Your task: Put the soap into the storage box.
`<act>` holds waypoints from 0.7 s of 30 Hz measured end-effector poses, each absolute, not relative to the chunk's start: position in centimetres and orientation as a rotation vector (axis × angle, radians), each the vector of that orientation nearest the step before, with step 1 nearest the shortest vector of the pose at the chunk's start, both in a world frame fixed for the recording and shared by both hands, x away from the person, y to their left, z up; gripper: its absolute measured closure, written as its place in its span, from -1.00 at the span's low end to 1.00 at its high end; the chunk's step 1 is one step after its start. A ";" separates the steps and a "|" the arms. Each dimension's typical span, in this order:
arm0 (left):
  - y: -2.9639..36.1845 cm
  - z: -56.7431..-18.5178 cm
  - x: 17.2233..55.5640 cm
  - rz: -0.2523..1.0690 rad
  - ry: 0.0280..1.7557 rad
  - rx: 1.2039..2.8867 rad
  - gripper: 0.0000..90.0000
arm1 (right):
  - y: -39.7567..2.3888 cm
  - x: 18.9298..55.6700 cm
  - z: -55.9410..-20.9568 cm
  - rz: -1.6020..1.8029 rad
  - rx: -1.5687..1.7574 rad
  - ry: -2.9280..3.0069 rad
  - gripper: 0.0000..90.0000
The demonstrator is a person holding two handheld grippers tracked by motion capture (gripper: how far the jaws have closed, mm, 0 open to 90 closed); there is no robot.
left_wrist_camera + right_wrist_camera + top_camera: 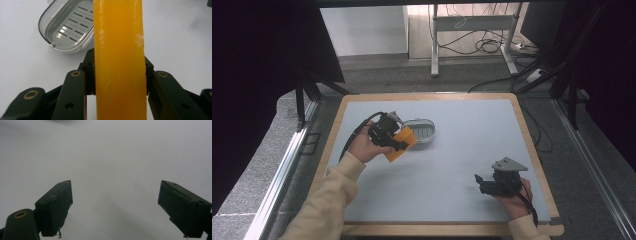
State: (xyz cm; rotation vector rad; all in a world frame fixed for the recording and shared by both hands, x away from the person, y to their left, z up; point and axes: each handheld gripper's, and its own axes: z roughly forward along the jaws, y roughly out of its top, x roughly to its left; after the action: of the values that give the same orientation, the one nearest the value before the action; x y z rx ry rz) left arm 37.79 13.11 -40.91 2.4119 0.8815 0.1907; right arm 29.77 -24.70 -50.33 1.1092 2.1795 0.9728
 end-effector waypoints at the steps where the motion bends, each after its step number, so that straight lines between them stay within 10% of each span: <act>1: 13.1 -40.9 37.9 0.190 0.882 2.410 0.38 | -24.7 29.8 -50.3 0.972 1.110 2.180 -0.72; 21: 12.2 -40.5 40.1 0.195 0.834 2.439 0.38 | -24.7 29.8 -50.4 0.963 1.112 2.182 -0.72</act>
State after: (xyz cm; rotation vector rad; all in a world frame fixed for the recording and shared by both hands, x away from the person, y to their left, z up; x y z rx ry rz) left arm 40.09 12.18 -40.52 2.4394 0.8340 0.1948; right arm 29.79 -24.74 -50.37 1.1120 2.1825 0.9628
